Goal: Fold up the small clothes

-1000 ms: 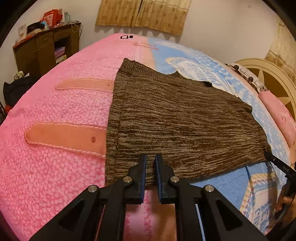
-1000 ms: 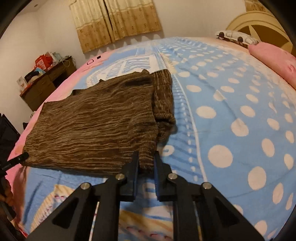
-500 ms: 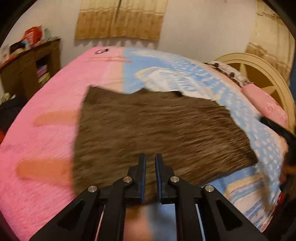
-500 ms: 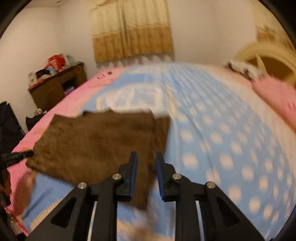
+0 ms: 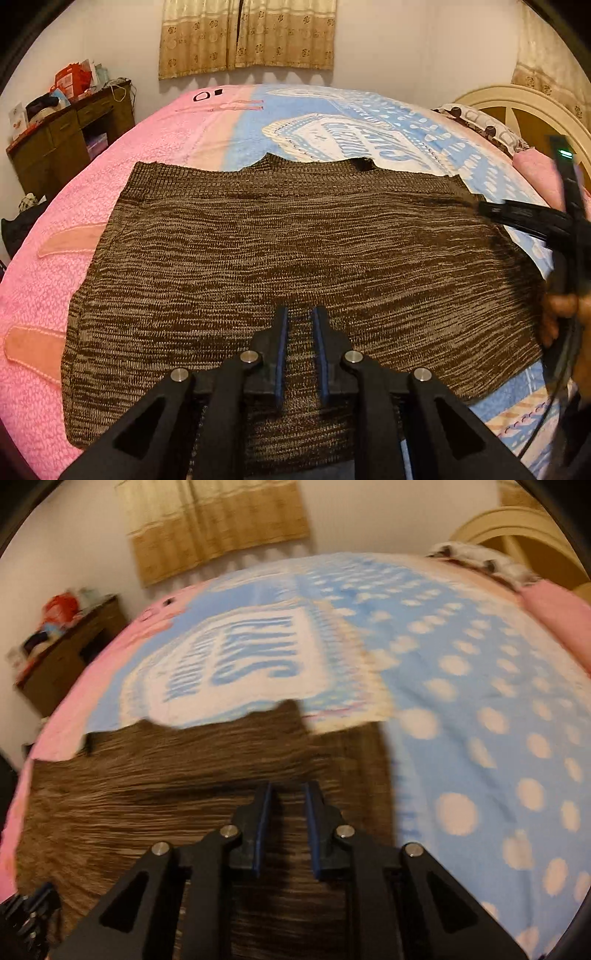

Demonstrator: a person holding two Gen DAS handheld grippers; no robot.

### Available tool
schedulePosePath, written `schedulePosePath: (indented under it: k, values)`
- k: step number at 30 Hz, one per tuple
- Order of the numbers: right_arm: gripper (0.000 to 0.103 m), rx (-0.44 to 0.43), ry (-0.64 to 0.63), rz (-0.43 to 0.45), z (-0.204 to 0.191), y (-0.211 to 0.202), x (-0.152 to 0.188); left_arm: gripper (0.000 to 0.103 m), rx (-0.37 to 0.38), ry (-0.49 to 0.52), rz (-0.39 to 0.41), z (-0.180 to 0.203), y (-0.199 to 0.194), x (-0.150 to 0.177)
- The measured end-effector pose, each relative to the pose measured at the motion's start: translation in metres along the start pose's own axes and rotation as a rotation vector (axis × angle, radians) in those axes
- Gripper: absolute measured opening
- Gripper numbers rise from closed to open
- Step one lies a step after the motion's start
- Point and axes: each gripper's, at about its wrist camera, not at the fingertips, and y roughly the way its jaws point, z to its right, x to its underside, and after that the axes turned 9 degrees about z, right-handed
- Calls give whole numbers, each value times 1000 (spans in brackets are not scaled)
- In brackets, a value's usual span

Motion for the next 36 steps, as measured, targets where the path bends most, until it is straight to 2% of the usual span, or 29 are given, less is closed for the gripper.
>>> schedulePosePath:
  k: [1, 2, 3, 4, 5, 6, 8, 10, 11, 15, 18, 22, 25, 29, 36]
  values:
    - [27, -1, 1, 24, 2, -9, 2, 29, 7, 5, -8, 1, -1, 0]
    - [28, -2, -3, 58, 3, -26, 5, 37, 17, 10, -14, 3, -3, 0]
    - [28, -13, -5, 78, 3, -38, 9, 55, 23, 16, -19, 5, -4, -1]
    - [29, -34, -5, 100, 2, -55, 15, 66, 12, 25, -17, 8, -9, -1]
    - [30, -49, -11, 117, -1, -72, 21, 68, -13, 41, 3, 12, -16, -1]
    - [32, -62, -23, 127, -5, -82, 27, 69, -26, 53, 21, 14, -20, -2]
    - [44, -81, -62, 132, -13, -105, 42, 71, -69, 92, 57, 17, -29, -4]
    - [44, -96, -92, 119, -20, -115, 56, 71, -109, 121, 59, 17, -34, -4]
    - [44, -87, -107, 107, -27, -109, 61, 71, -52, 195, 81, 15, -34, -4]
    - [44, -52, -129, 14, -29, -87, 89, 71, -76, 175, 62, 7, -40, 0]
    - [43, -9, -190, 38, -32, -89, 101, 71, -126, 203, 64, 5, -48, 6]
    - [43, 2, -129, 6, -27, -100, 99, 71, -164, 214, 76, 2, -60, 14]
    - [46, -45, -68, 65, -27, -131, 100, 71, -196, 196, 57, -3, -63, 20]
    - [65, -103, -71, 143, -43, -164, 98, 71, -180, 179, 32, -8, -67, 25]
    - [75, -202, -80, 191, -75, -185, 89, 71, -168, 85, 45, -33, -84, 29]
